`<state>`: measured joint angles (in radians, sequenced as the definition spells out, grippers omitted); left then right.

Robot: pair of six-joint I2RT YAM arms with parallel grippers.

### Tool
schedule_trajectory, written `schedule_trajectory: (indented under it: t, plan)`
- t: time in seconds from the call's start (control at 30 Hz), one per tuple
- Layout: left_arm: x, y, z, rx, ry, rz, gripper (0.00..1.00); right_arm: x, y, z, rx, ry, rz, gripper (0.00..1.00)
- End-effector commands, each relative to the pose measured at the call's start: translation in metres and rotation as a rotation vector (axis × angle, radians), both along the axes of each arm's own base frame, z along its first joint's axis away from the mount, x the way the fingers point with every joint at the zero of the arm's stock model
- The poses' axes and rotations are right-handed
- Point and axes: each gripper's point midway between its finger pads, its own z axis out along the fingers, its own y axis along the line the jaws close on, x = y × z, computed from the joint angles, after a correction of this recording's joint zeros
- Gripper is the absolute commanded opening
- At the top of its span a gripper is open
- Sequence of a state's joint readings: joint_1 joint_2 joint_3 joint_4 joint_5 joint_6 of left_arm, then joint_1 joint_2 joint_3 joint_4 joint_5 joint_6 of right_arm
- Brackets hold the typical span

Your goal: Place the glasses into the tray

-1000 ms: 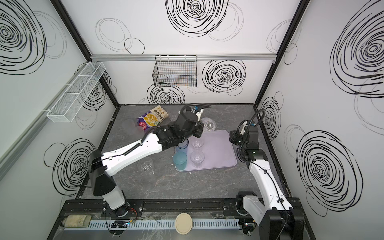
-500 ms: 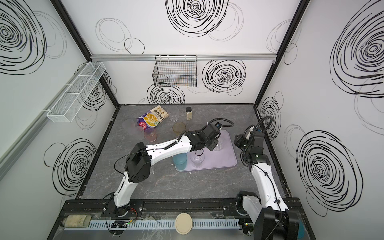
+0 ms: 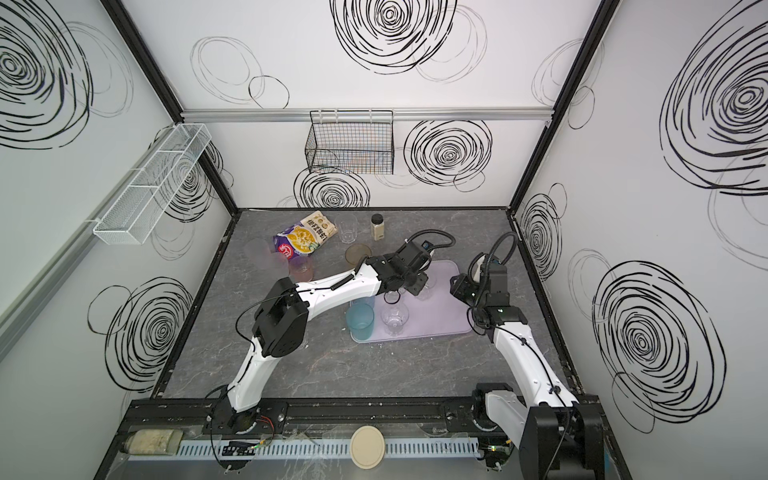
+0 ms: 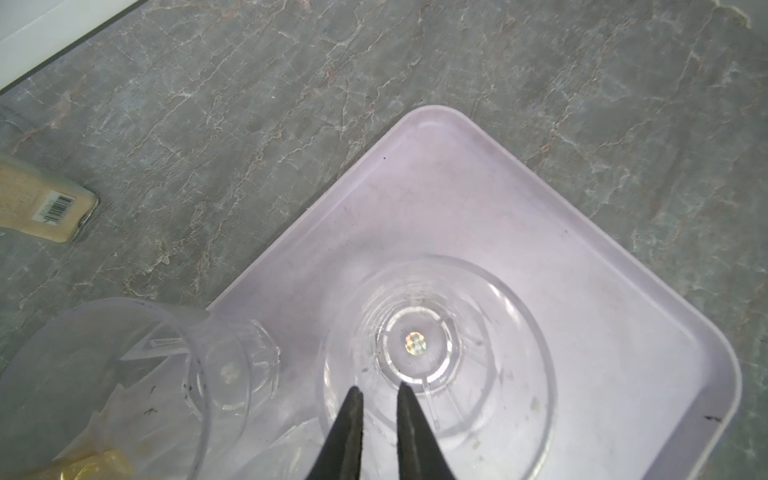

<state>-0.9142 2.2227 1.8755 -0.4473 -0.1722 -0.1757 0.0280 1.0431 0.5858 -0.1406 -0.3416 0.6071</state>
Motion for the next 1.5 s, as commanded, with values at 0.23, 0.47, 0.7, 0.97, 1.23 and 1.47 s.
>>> schedule_trajectory:
  t: [0.23, 0.47, 0.7, 0.97, 1.23, 1.47]
  plan:
    - [-0.007, 0.004, 0.101, -0.154, -0.136, -0.009, 0.24, 0.009, 0.027, -0.005, -0.045, 0.023, 0.103, 0.44]
    - [-0.013, 0.073, 0.136, -0.214, -0.238, 0.094, 0.26, 0.018, 0.044, -0.007, -0.079, 0.033, 0.154, 0.44]
    - [-0.013, 0.178, 0.139, -0.254, -0.297, 0.282, 0.30, 0.036, 0.049, -0.018, -0.177, 0.089, 0.158, 0.39]
    - [-0.018, 0.262, 0.127, -0.290, -0.297, 0.429, 0.33, 0.049, 0.045, -0.040, -0.361, 0.188, 0.150, 0.29]
    - [-0.023, 0.284, 0.114, -0.274, -0.304, 0.461, 0.33, 0.061, 0.047, -0.037, -0.451, 0.191, 0.136, 0.18]
    - [-0.021, 0.285, 0.111, -0.293, -0.293, 0.460, 0.33, 0.080, 0.045, -0.036, -0.482, 0.201, 0.120, 0.12]
